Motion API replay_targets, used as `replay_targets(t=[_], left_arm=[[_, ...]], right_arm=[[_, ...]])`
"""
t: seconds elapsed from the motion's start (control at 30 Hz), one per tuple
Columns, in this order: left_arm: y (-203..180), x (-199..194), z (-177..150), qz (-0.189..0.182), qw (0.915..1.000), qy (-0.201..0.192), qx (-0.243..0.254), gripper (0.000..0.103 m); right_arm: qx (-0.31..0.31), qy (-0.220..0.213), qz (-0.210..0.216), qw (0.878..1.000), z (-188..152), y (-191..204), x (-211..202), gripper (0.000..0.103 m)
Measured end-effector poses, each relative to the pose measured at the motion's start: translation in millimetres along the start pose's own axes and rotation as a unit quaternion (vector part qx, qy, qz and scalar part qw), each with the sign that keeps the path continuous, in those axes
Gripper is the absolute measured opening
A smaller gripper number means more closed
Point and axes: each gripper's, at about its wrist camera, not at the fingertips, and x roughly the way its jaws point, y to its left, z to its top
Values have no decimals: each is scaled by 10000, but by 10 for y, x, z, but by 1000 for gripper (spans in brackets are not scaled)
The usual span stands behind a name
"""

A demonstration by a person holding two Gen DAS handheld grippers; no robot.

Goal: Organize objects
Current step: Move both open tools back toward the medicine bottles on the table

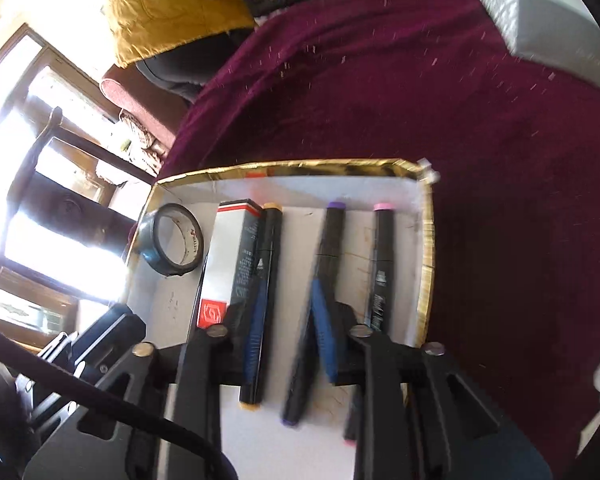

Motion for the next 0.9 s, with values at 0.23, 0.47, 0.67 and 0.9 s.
replay_targets(t=[0.23,0.47,0.67,0.9], left_arm=[[-42,-192,47,-101,9998,-105,-141,32],[-420,-582,18,-446,9979,-443,147,33],[-1009,-641,-68,-812,9941,-432,568,42],[-1914,-218,-282,-1014,9877,93,1185,42]], right_arm=[[-63,-668,-314,9973,-159,-148,-680,43],[-648,-2036,-1663,9627,-377,-171,-1772,74],[-374,-3304,-2136,9186,-851,-637,-2526,103],[1123,-2581,-1818,9422,-1184,-1880,-2306,103]])
